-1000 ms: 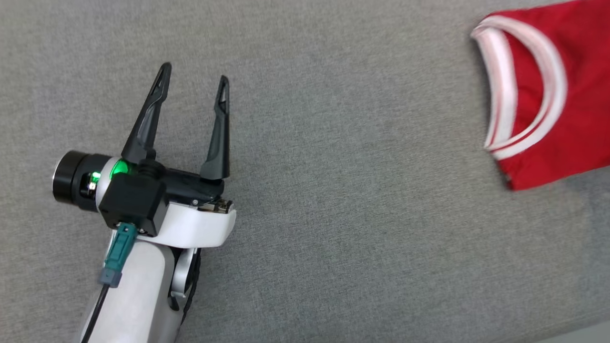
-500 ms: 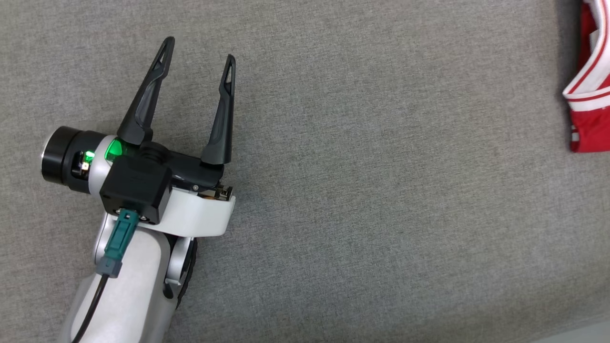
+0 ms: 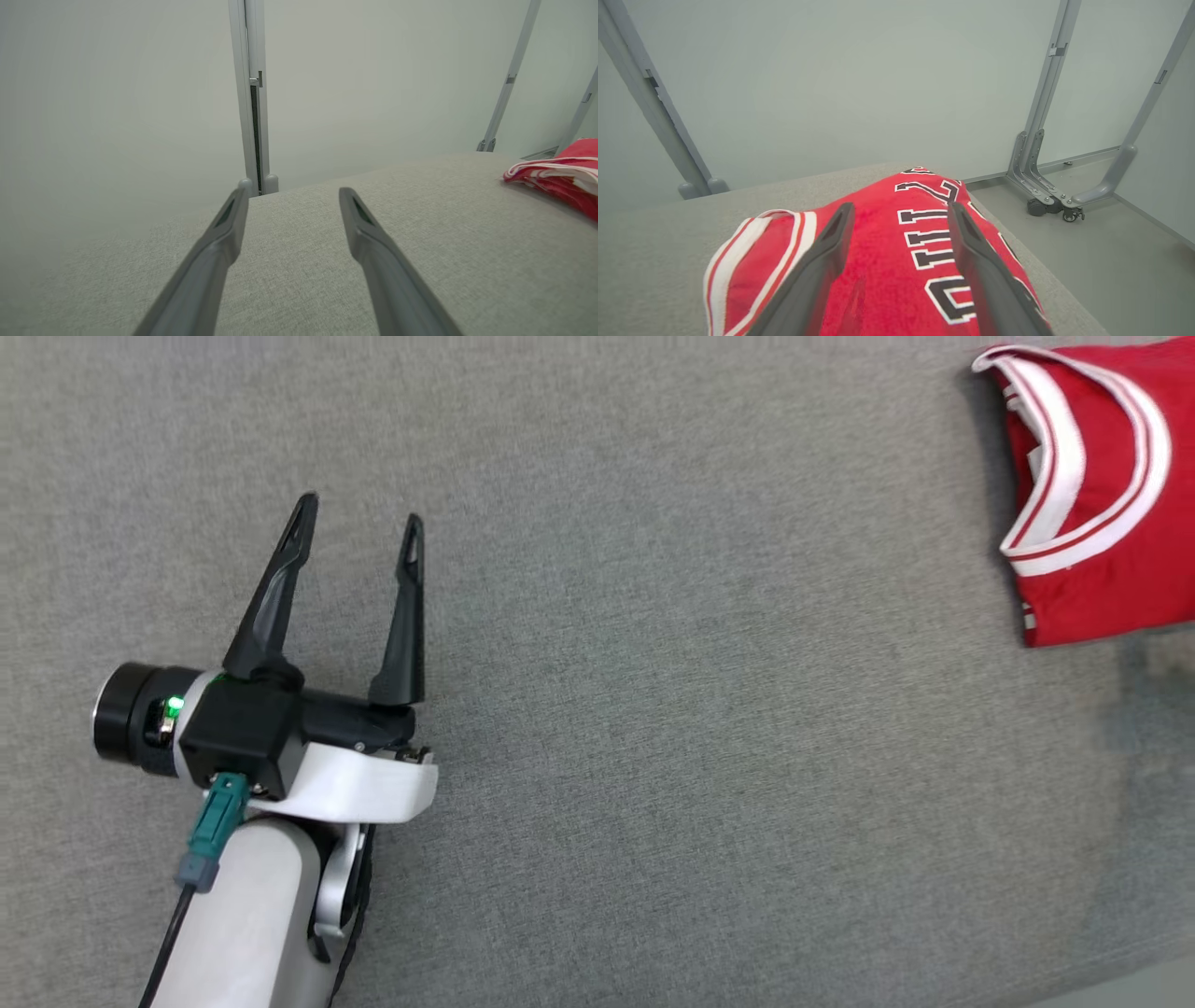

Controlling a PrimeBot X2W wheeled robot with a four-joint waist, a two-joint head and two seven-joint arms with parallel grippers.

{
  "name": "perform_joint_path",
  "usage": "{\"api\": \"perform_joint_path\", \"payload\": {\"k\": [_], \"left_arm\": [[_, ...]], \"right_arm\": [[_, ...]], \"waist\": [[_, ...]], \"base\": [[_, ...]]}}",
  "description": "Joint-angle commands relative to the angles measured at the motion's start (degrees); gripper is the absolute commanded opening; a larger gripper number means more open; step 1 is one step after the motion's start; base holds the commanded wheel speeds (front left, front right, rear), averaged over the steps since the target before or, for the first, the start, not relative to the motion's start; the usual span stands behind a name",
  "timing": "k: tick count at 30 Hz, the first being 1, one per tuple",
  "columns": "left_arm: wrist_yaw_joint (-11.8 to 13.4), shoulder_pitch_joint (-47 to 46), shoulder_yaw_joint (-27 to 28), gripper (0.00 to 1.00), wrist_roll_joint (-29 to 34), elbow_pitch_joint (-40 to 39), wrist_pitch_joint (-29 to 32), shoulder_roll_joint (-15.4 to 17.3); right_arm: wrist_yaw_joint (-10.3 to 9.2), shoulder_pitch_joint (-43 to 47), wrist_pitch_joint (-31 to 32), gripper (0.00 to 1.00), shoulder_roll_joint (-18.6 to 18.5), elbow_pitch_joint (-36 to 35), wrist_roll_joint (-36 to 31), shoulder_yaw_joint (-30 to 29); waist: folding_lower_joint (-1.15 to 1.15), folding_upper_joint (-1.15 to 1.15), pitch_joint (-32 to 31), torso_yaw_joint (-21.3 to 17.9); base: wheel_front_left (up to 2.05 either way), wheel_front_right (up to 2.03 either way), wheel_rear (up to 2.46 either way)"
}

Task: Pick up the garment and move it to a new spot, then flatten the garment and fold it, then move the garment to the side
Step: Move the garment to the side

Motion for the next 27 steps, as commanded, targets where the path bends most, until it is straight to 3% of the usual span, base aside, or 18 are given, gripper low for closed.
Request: {"api": "perform_joint_path", "payload": {"k": [1,11,27], "left_arm": [[0.33,0.91,0.57,1.00,-0.37,0.21,-0.37,0.53],[1.52,8.12,2.66,1.00,-4.20,2.92,-1.87,0.13],[1.67,17.01,4.01,1.00,-7.16,5.51,-3.72,0.50]], "right_arm": [[-0.01,1.78,-0.25,1.00,1.06,-1.92,-0.98,-0.58],[0.00,17.70,-0.27,1.00,11.83,-18.00,-10.25,-0.60],[0.00,27.72,7.88,1.00,16.80,-30.66,-18.46,-1.98]], "waist": [[0.00,0.00,-2.27,-0.53],[0.00,0.00,-10.07,2.24],[0.00,0.00,-18.30,9.13]], "base": [[0.00,0.00,0.00],[0.00,0.00,0.00],[0.00,0.00,0.00]]}}
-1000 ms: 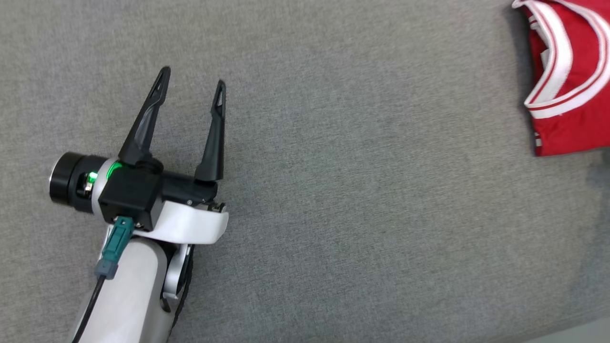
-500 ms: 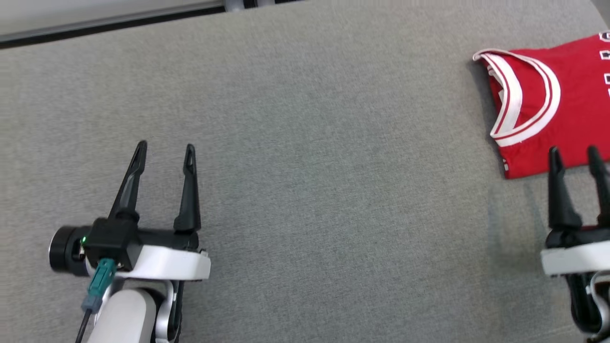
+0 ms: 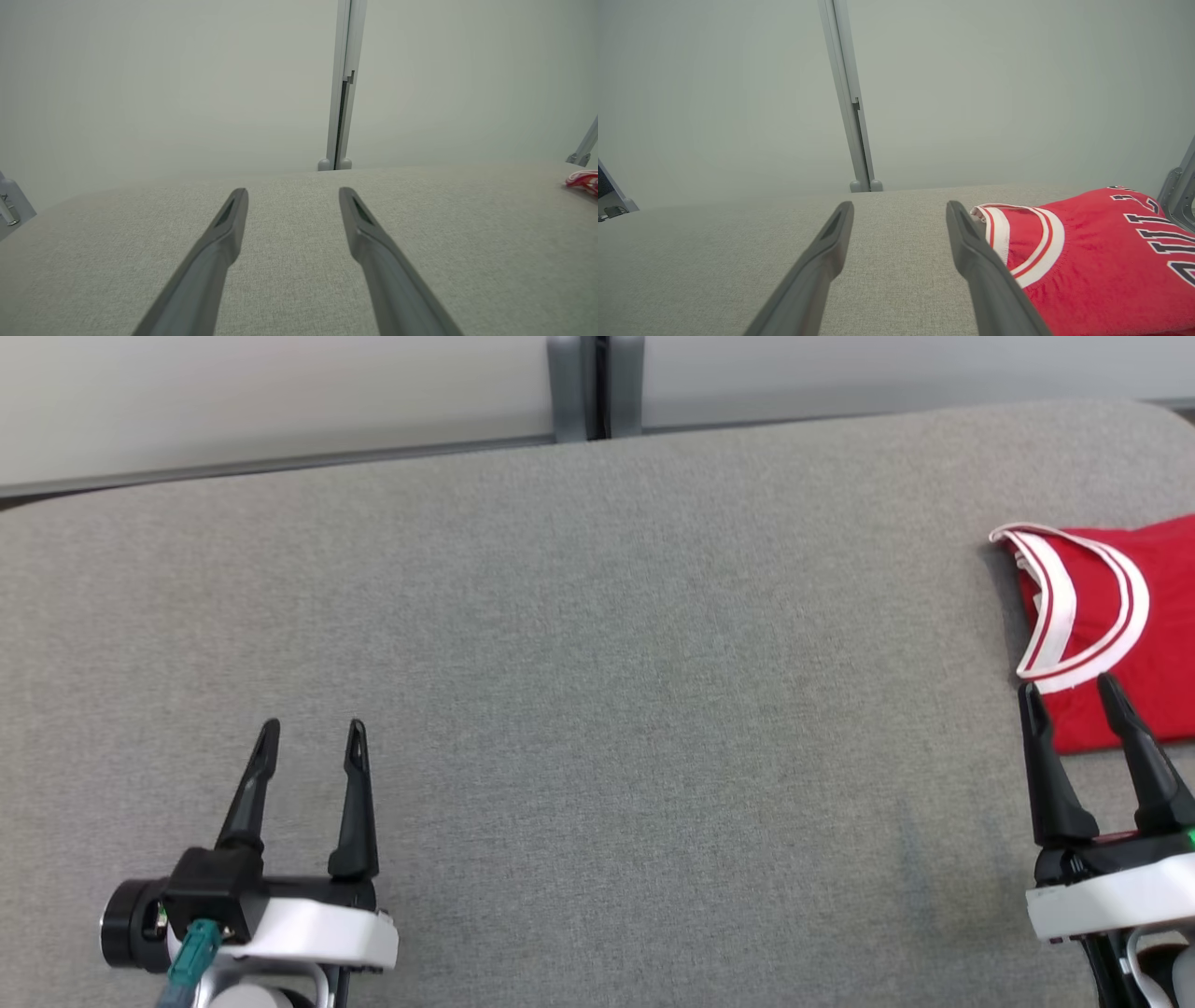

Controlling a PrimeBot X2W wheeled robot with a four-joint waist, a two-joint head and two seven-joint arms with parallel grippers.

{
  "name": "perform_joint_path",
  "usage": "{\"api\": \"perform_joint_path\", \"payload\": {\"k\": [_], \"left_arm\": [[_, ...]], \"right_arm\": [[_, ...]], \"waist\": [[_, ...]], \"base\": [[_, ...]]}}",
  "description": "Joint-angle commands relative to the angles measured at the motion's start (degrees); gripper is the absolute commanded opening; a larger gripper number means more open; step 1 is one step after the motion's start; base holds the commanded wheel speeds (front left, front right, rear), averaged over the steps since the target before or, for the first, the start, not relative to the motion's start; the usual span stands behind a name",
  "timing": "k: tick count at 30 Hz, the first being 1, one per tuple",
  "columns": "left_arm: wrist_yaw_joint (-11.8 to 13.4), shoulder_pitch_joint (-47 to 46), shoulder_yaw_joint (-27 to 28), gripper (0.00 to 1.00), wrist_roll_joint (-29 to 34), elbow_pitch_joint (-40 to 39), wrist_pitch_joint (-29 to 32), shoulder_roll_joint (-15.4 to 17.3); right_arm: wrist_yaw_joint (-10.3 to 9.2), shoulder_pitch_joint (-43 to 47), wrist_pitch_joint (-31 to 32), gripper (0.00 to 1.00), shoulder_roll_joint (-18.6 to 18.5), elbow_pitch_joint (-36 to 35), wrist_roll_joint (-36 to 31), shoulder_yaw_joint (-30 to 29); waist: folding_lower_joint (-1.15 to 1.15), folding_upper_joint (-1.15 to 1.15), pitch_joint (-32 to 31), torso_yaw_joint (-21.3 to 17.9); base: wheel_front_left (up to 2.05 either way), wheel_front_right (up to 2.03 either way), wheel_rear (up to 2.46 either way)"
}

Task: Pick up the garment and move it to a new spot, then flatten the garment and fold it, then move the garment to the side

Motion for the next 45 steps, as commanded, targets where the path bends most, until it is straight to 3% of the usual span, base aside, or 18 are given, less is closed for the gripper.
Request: {"api": "perform_joint_path", "payload": {"k": [1,20,45], "left_arm": [[-0.05,0.96,0.06,1.00,-0.17,0.19,-0.27,0.33],[-0.57,9.34,0.53,1.00,-2.47,1.75,0.59,2.68],[0.31,8.90,-0.06,1.00,-3.34,3.17,0.27,3.12]], "right_arm": [[0.00,1.06,0.69,1.00,0.17,-0.51,-0.46,-0.42],[0.00,11.96,6.89,1.00,3.21,-4.64,-4.21,-2.36],[0.00,13.60,8.80,1.00,3.52,-7.20,-4.99,-3.54]], "waist": [[0.00,0.00,-1.72,0.94],[0.00,0.00,-12.07,1.80],[0.00,0.00,-12.28,2.35]], "base": [[0.00,0.00,0.00],[0.00,0.00,0.00],[0.00,0.00,0.00]]}}
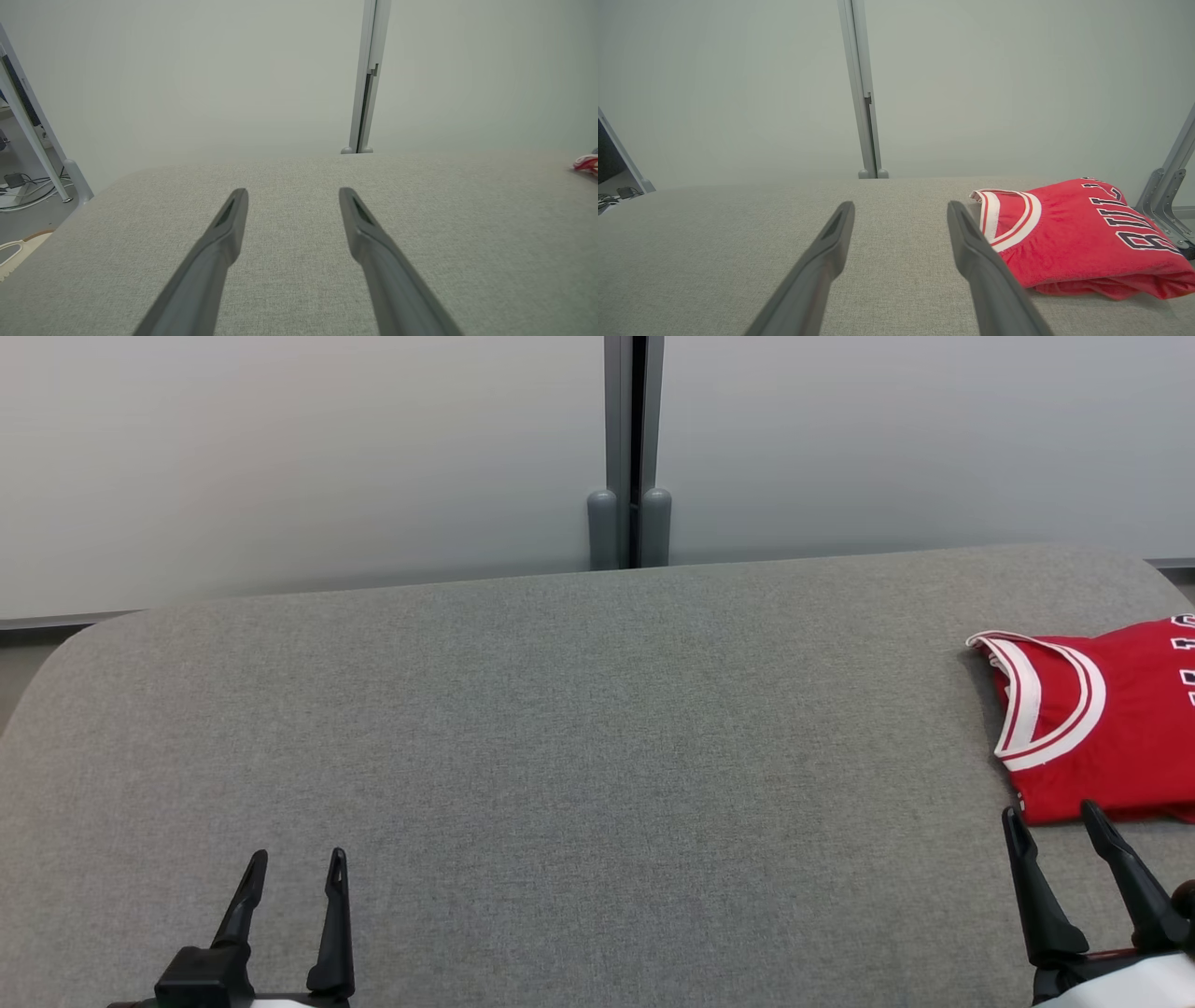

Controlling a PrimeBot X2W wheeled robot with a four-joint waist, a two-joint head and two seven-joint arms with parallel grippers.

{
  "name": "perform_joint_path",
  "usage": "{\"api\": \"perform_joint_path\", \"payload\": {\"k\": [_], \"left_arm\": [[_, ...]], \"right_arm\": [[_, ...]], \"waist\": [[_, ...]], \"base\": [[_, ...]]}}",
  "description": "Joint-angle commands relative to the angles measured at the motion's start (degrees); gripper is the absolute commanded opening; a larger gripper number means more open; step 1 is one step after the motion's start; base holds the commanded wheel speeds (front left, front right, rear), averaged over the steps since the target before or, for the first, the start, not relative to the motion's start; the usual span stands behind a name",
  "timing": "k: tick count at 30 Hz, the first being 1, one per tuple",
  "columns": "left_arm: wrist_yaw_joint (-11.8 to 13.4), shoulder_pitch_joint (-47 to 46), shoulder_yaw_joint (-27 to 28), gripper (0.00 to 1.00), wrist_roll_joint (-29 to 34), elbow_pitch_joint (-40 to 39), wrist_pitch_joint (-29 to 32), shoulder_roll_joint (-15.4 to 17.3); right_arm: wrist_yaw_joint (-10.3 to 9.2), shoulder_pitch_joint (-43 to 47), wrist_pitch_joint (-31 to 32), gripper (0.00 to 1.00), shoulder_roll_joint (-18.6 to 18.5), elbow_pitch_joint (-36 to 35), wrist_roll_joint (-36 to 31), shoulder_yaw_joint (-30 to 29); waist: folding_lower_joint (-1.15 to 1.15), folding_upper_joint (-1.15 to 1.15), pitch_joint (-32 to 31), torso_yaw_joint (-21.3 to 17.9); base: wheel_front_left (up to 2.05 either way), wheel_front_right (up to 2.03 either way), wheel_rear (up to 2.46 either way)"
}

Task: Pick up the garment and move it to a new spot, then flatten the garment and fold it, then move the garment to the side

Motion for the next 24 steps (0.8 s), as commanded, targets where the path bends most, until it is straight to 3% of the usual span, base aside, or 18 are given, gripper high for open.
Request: {"api": "perform_joint_path", "payload": {"k": [1,21,22,24], "left_arm": [[0.16,-0.89,-0.01,1.00,-0.25,0.17,-0.29,0.21],[0.87,-1.73,-0.49,1.00,-0.34,0.74,-0.71,0.54],[0.88,-1.86,-0.56,0.00,-0.29,0.72,-0.77,0.56],[0.58,-0.84,-0.70,0.00,-0.39,1.16,-0.43,-0.03]], "right_arm": [[0.00,0.33,0.05,1.00,-0.23,0.17,0.02,-0.20],[0.00,0.30,0.07,1.00,-0.16,0.17,-0.28,-0.42],[0.00,0.22,-0.02,0.00,-0.21,0.20,-0.19,-0.42],[0.00,0.03,0.23,0.00,0.25,0.77,0.19,0.07]], "waist": [[0.00,0.00,-0.05,0.02],[0.00,0.00,-0.04,0.68],[0.00,0.00,0.01,0.75],[0.00,0.00,0.00,0.74]], "base": [[0.00,0.00,0.00],[0.00,0.00,0.00],[0.00,0.00,0.00],[0.00,0.00,0.00]]}}
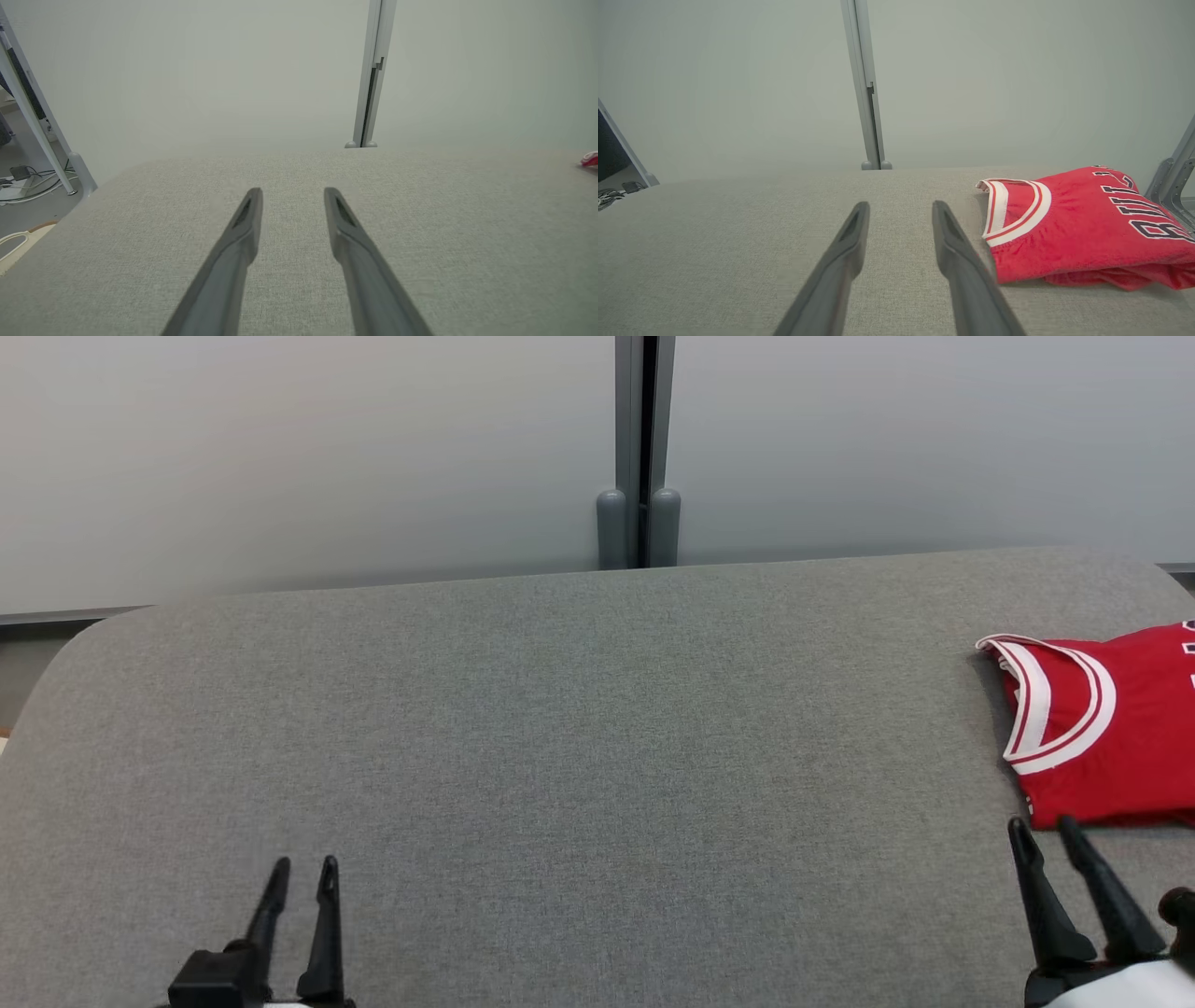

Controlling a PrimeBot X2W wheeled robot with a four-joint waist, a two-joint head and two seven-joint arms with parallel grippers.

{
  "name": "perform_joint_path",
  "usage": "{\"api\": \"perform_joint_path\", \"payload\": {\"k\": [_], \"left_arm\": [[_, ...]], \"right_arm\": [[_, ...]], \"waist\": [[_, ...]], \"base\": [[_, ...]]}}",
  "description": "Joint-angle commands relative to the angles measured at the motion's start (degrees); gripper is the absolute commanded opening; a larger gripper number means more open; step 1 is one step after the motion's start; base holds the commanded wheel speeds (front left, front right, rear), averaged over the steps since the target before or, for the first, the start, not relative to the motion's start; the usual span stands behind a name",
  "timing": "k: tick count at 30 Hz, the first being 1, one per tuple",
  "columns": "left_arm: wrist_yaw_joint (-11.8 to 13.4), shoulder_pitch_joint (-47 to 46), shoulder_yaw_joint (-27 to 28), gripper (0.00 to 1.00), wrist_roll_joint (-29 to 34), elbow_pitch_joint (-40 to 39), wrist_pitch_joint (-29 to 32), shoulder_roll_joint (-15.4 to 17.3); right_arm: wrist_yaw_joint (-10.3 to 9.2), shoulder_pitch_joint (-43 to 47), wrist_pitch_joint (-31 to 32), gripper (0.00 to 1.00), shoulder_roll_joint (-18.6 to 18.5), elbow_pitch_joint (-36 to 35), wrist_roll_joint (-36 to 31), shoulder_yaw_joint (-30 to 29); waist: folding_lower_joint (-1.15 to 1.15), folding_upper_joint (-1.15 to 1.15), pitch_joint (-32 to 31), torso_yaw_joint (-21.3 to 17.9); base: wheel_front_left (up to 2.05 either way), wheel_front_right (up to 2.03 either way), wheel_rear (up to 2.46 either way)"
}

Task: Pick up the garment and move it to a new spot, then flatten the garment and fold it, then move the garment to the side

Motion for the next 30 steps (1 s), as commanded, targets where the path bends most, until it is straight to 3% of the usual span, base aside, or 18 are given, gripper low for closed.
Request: {"api": "perform_joint_path", "payload": {"k": [1,30], "left_arm": [[-0.06,0.05,0.00,0.00,-0.23,0.05,0.04,-0.08],[-5.72,-4.33,5.39,0.00,-27.12,2.87,6.56,-2.54]], "right_arm": [[0.00,0.01,-0.05,0.00,0.08,0.08,0.23,0.03],[0.00,-5.60,0.80,0.00,2.36,7.30,27.32,-1.33]], "waist": [[0.00,0.00,0.00,0.00],[0.00,0.00,0.03,-0.21]], "base": [[0.00,0.00,0.00],[0.00,0.00,0.00]]}}
